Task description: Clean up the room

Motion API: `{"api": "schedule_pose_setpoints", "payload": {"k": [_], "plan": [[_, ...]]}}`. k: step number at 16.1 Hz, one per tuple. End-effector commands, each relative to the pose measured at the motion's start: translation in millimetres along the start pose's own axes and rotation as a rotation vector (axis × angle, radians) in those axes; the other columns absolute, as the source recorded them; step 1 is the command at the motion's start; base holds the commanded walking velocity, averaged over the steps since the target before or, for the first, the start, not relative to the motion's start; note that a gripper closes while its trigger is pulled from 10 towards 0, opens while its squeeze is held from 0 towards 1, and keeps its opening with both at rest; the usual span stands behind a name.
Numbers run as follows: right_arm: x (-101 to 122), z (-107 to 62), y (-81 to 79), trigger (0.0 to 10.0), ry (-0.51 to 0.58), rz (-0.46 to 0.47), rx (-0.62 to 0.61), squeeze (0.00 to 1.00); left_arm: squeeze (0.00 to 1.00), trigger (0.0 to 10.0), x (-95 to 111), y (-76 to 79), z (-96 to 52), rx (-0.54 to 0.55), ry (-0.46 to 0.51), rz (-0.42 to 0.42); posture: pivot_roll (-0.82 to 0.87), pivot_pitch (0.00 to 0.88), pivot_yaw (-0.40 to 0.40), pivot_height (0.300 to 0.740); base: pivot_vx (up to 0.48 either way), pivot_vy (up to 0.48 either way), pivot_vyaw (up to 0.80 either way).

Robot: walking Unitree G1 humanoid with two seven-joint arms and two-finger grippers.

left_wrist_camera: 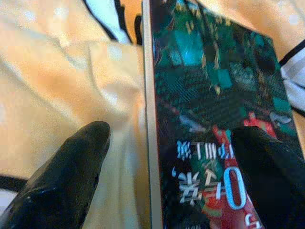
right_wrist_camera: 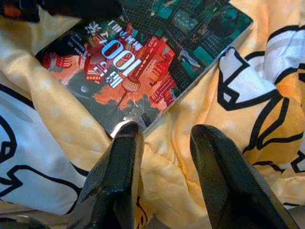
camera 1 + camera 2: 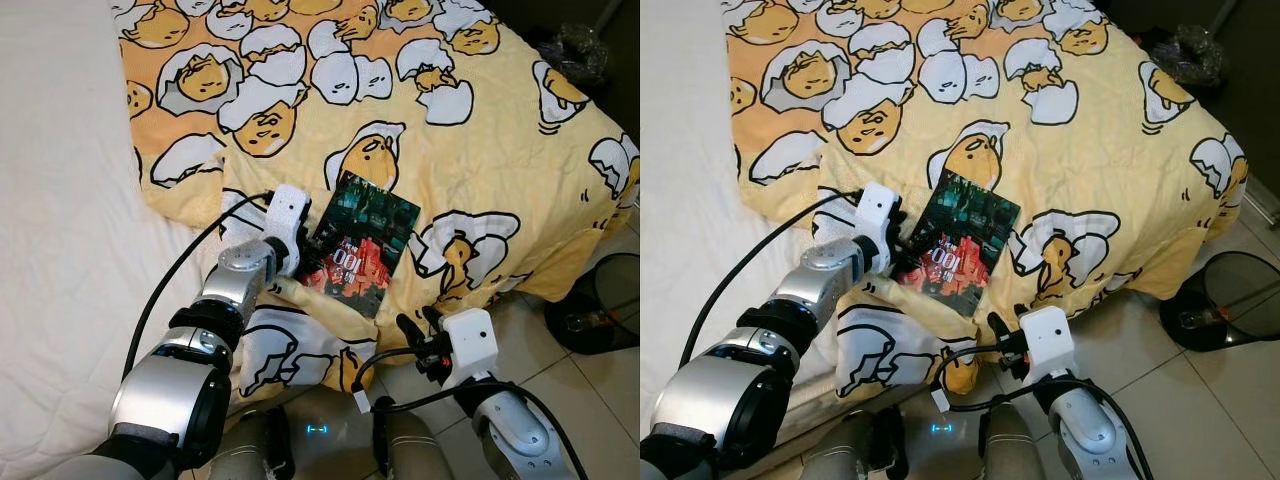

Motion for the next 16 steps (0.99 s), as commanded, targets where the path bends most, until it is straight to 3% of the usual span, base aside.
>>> {"api": "schedule_pose_setpoints", "payload": {"k": [1,3,7,10,11,16], "plan": [[-3.4,-4.1,-1.3,10.0,-0.018,0.004,0.007,0.0,0.16,10.0,-6.6,3.1,0.3,-0.01,-0.028,0.001,-0.28,0.25,0.046,0.723,0.0,0.0,0.0],[-3.0,-3.4,-2.5,10.0,-0.015,0.009,0.009,0.0,0.0,10.0,-12.3,6.3,0.6,-0.021,-0.054,-0.016,-0.28,0.25,0.046,0.723,0.0,0.0,0.0],[-3.4,-3.7,-5.3,10.0,-0.017,0.004,0.02,0.0,0.0,10.0,-33.6,21.0,-1.0,-0.092,-0.14,-0.109,-0.28,0.255,0.05,0.723,0.0,0.0,0.0],[-5.1,-4.8,-6.3,10.0,-0.022,0.005,0.022,0.0,0.0,10.0,-39.5,20.9,-1.9,-0.08,-0.162,-0.098,-0.28,0.253,0.051,0.723,0.0,0.0,0.0],[-5.5,-4.0,-6.9,10.0,-0.023,0.005,0.024,0.0,0.0,0.0,-38.3,19.4,-1.9,-0.072,-0.148,-0.099,-0.28,0.251,0.05,0.723,0.0,0.0,0.0],[-5.1,-1.2,-4.9,10.0,-0.018,-0.001,0.018,0.0,0.0,0.0,-26.5,20.3,-1.2,-0.096,-0.076,-0.095,-0.28,0.222,0.058,0.723,0.0,0.0,0.0]]}}
Point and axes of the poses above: a point about 5 cm out from each wrist's last joint towards the gripper, its own z axis pointing out of the wrist towards the gripper, its own x axis along the axis of the wrist's last joint, y = z × x, the point moved 6 cm from there along z, pointing out of the wrist towards the gripper, and after that the axes turned 9 degrees about z, right-handed, at the moved point
